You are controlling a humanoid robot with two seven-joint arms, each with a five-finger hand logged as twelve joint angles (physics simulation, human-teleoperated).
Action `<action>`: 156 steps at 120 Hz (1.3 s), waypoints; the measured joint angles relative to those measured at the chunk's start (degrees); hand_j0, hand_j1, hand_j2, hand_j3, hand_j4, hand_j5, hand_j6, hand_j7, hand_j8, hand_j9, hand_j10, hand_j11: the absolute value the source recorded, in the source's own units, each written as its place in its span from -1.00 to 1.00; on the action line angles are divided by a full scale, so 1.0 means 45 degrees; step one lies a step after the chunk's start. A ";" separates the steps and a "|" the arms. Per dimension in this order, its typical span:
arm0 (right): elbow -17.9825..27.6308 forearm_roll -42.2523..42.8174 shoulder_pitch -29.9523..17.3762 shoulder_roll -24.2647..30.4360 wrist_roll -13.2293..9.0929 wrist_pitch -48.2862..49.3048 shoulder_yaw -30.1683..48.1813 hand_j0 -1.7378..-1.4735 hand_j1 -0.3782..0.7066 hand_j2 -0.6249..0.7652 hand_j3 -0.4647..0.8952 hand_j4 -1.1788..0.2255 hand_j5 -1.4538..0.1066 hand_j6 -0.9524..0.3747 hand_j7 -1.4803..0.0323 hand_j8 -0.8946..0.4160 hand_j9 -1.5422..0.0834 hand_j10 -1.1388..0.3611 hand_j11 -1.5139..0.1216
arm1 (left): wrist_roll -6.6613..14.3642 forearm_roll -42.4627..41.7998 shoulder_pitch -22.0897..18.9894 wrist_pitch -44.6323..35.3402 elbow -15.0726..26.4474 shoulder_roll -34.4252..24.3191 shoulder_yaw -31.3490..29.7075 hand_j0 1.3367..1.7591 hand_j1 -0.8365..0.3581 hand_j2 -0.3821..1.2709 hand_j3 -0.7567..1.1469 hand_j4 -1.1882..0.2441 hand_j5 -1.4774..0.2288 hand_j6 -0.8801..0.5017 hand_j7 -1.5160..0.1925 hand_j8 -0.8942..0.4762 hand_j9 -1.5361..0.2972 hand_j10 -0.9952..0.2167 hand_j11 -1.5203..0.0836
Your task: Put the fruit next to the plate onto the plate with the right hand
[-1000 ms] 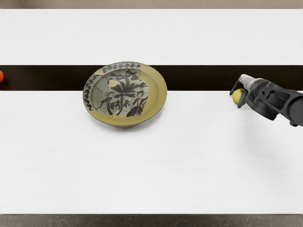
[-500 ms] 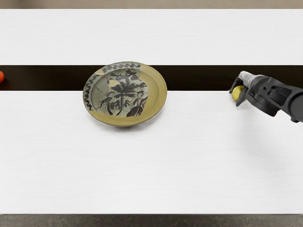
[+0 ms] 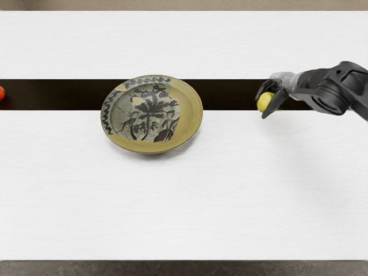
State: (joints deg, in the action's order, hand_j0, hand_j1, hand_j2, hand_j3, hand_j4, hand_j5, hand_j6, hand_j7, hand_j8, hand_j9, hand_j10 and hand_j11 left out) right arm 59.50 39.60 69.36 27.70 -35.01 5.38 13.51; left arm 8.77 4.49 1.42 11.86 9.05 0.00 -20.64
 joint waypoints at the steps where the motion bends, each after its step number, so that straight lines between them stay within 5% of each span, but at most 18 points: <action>1: 0.0049 -0.0050 0.0011 0.0013 0.0000 0.0012 0.0029 -0.24 0.14 0.06 -0.32 -0.53 -0.53 -0.23 -0.54 -0.24 -0.49 -0.32 -0.57 | 0.0000 0.0000 -0.0001 0.0000 0.0000 0.0000 0.0000 0.52 0.52 -0.48 -0.21 0.33 0.38 -0.06 0.42 -0.04 0.34 0.26 0.52; 34: 0.1212 -0.0874 0.0155 -0.0048 -0.0002 0.0623 0.1467 -0.24 0.16 0.06 -0.32 -0.52 -0.54 -0.21 -0.54 -0.24 -0.49 -0.32 -0.55 | -0.0004 0.0000 -0.0002 0.0000 0.0001 0.0000 0.0000 0.52 0.52 -0.48 -0.21 0.33 0.38 -0.06 0.42 -0.04 0.34 0.26 0.52; 93: 0.1359 -0.1050 0.1402 -0.3121 -0.0002 0.0621 0.1881 -0.26 0.24 0.15 -0.32 -0.46 -0.57 -0.16 -0.54 -0.18 -0.50 -0.28 -0.56 | 0.0001 -0.0001 0.0005 0.0000 0.0000 0.0000 -0.0002 0.52 0.52 -0.48 -0.21 0.33 0.38 -0.06 0.42 -0.04 0.34 0.26 0.52; 129: -0.0291 -0.0190 0.1944 -0.5568 0.0000 0.0643 0.1183 -0.26 0.23 0.14 -0.32 -0.45 -0.58 -0.16 -0.54 -0.18 -0.50 -0.27 -0.56 | -0.0002 -0.0001 -0.0001 0.0000 0.0000 0.0000 -0.0003 0.52 0.52 -0.48 -0.21 0.33 0.38 -0.06 0.42 -0.04 0.34 0.26 0.52; 156: -0.1370 0.0623 0.2143 -0.6093 -0.0001 0.0607 0.0618 -0.25 0.25 0.16 -0.32 -0.45 -0.57 -0.16 -0.54 -0.18 -0.50 -0.27 -0.56 | 0.0002 -0.0001 -0.0002 0.0000 0.0000 0.0000 -0.0003 0.52 0.52 -0.48 -0.21 0.33 0.38 -0.06 0.42 -0.04 0.34 0.26 0.52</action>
State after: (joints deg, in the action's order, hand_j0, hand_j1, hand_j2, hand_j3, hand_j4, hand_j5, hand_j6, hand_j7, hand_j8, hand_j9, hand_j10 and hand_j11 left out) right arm 53.33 42.40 79.00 0.28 -35.02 8.11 16.29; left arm 8.77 4.48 1.41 11.86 9.05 0.00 -20.65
